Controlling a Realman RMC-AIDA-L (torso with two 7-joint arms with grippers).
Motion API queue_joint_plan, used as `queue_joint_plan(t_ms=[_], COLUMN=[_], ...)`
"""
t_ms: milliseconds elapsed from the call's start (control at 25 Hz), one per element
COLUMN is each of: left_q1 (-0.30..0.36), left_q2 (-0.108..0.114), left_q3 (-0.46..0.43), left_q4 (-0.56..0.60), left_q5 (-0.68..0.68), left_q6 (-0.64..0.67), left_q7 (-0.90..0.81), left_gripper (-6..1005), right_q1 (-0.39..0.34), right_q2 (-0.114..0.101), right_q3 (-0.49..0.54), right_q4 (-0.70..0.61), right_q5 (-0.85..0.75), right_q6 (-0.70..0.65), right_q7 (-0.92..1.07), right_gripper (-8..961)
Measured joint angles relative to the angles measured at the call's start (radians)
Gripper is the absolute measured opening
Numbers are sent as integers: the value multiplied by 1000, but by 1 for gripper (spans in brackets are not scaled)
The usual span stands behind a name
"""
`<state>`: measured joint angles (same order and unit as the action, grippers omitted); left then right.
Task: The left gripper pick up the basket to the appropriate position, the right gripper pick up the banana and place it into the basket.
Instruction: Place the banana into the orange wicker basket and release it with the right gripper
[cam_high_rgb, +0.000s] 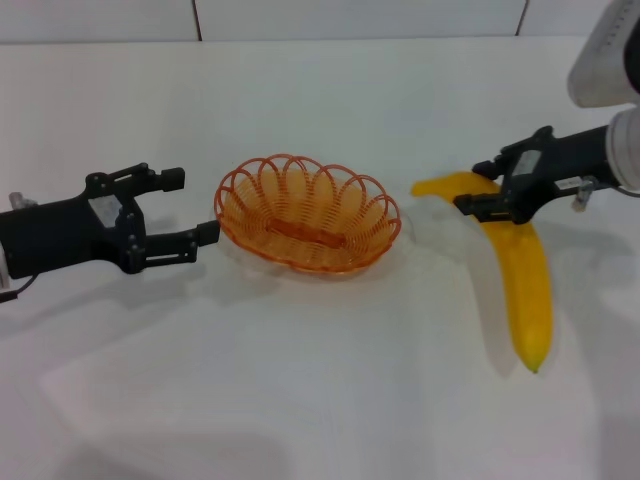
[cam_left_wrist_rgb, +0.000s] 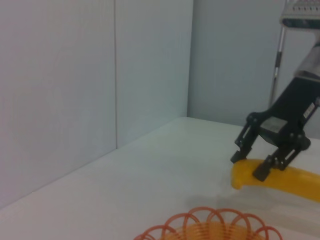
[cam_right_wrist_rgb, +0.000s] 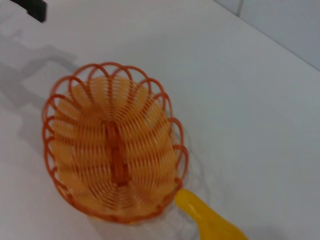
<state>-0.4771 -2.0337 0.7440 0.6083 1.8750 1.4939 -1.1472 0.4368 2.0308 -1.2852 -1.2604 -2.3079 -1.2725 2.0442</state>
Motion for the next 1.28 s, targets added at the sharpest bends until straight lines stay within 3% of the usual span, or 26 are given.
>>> queue_joint_plan(t_ms=[880,1280], left_q1=[25,20], left_q2=[3,5], left_q3=[12,127], left_q4=[0,2], left_q5=[7,9], left_q6=[39,58], left_q7=[58,56], left_gripper=[880,881], right_q1=[132,168], right_q2=[3,4], right_q3=[-164,-216], right_q4=[22,45], right_q5=[50,68], right_q6=[55,106], right_q7=[-18,-18], right_gripper=[510,517])
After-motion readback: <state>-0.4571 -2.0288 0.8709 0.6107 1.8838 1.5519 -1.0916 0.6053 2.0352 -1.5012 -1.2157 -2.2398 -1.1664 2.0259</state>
